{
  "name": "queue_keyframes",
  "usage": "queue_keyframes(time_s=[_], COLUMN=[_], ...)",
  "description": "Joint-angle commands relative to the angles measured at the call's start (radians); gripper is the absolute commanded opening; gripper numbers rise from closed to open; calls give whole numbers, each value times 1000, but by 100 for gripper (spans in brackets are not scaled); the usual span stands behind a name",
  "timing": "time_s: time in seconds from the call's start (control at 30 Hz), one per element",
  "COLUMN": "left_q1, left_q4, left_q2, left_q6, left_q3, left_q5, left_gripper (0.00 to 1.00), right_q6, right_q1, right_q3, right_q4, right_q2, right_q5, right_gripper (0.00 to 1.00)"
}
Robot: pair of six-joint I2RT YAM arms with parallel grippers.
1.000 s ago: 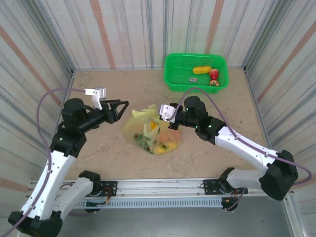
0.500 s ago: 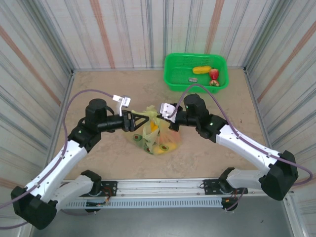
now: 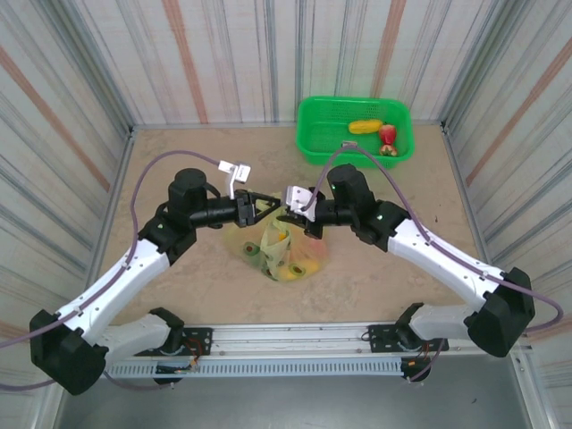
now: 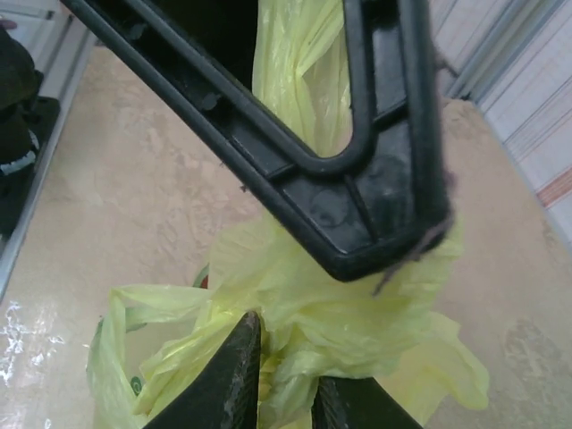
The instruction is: Place the fake fruits into the plastic bag and tie a complex knot
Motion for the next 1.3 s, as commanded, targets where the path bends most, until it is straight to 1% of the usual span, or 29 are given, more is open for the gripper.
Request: queue_keyframes(time_s=[0.0, 0.17, 0.33, 0.4, 0.43, 0.53, 0.57, 0.67, 0.73, 0.83, 0.93, 1.07, 1.27], left_q1=[-9, -10, -12, -13, -13, -12, -8, 12, 29, 45, 63, 86, 128], left_q4=[54, 52, 58, 56, 52, 8, -10, -55, -84, -131, -130, -137, -122], left_q2=[-9, -12, -2, 3, 4, -15, -27, -69, -95, -149, -205, -259, -315], left_q6=[-14, -12, -13, -8, -3, 33, 51, 84, 117, 187, 227, 254, 232], left_q3=[4, 4, 4, 4, 3, 1, 2, 9, 15, 12, -13, -37, -85], left_q5=[26, 26, 39, 43, 41, 4, -4, -35, -41, -87, -110, -153, -301], left_gripper=[38, 38, 38, 38, 39, 42, 44, 61, 69, 76, 81, 82, 76], right_q6=[9, 8, -1, -9, -10, -18, -25, -31, -42, -56, -67, -102, -150], right_q1=[-11, -17, -17, -17, -18, -24, -28, -36, -39, -38, -26, 3, 30], right_q3=[39, 63, 96, 116, 124, 147, 152, 153, 157, 158, 147, 86, 53], right_q4=[-44, -90, -128, -140, -144, -166, -175, -183, -198, -214, -204, -99, -12], right_q2=[36, 79, 117, 130, 134, 143, 143, 134, 130, 123, 109, 63, 30], right_q5=[-13, -35, -38, -29, -21, -5, -9, -5, 3, 66, 178, 346, 471], right_gripper=[22, 27, 25, 19, 13, 0, 0, 0, 0, 0, 0, 0, 0])
